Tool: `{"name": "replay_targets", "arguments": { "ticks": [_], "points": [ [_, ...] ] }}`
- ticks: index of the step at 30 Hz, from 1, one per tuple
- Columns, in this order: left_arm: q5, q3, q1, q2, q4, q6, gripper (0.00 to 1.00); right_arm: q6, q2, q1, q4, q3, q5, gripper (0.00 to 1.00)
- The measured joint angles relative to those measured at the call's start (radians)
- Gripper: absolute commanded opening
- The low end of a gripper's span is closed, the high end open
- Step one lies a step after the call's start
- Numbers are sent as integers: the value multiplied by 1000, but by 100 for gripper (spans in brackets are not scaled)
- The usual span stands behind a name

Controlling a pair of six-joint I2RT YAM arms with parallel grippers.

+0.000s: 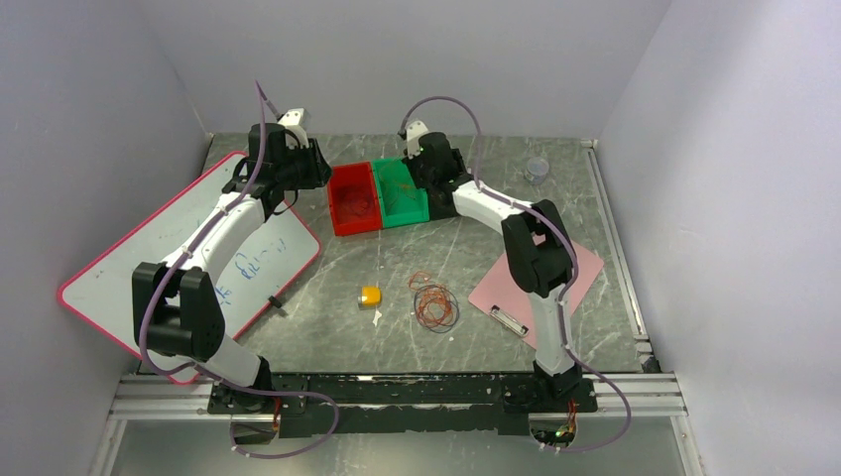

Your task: Untangle the cables

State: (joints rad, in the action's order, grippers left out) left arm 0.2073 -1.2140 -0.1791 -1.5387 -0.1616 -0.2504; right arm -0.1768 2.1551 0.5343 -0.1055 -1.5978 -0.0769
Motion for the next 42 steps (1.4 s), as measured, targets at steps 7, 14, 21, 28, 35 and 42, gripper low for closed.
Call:
{"name": "replay_targets", "arguments": {
  "ticks": [7,14,21,28,35,42],
  "points": [
    [3,0,2,0,0,0,38,19,-17,-5,-12,7,-24,0],
    [3,0,2,0,0,0,38,16,-17,-4,17,6,-2,8],
    [3,0,2,0,0,0,37,11,-17,-4,28,5,63,35],
    [5,0,2,0,0,0,37,15,-29,-4,21,26,143,42],
    [6,0,2,0,0,0,39,39,-82,-4,5,54,180,42],
    [11,0,6,3,0,-3,58,131,-296,-4,-7,260,153,42]
  ]
}}
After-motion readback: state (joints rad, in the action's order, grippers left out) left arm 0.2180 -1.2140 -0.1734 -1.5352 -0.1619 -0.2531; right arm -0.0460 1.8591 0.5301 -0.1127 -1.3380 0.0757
